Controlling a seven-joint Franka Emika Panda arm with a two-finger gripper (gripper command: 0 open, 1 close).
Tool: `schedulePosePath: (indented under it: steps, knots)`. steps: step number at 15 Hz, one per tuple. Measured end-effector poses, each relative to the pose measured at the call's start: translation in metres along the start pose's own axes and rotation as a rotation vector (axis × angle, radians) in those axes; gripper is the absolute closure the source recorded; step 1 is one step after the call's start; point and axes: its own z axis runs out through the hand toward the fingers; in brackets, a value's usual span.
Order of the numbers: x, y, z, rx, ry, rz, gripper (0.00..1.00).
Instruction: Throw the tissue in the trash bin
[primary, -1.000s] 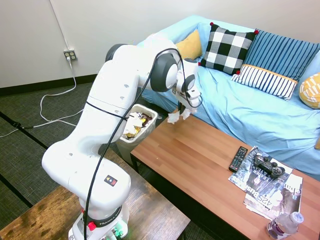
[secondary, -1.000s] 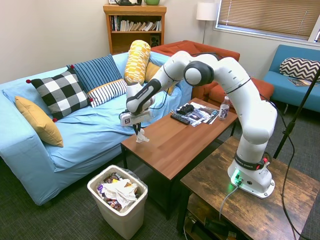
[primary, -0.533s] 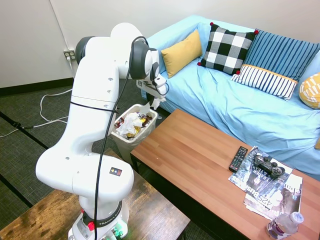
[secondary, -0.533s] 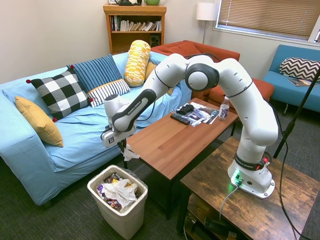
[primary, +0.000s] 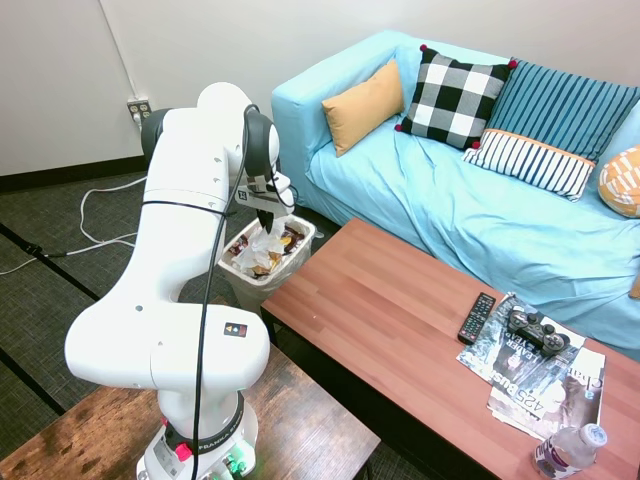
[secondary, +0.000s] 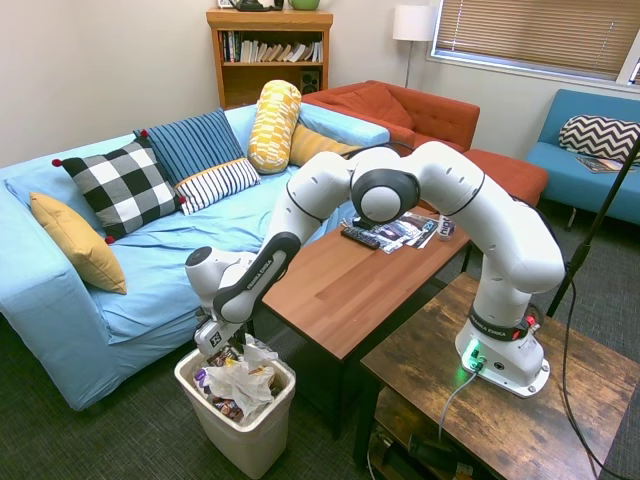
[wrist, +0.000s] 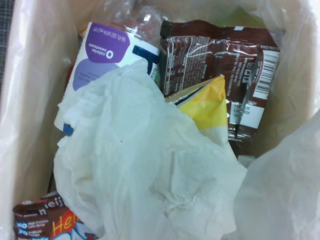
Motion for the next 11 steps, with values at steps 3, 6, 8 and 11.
schedulePosePath:
  steps: [3, 6, 8, 11]
  knots:
    - [0.005, -0.004, 0.001, -0.014, 0.001, 0.005, 0.00]
    - [0.007, -0.007, 0.002, -0.034, -0.004, 0.010, 0.00]
    - [0.010, -0.007, -0.001, -0.047, -0.010, 0.015, 0.00]
    - [0.015, -0.007, -0.004, -0.048, -0.015, 0.026, 0.00]
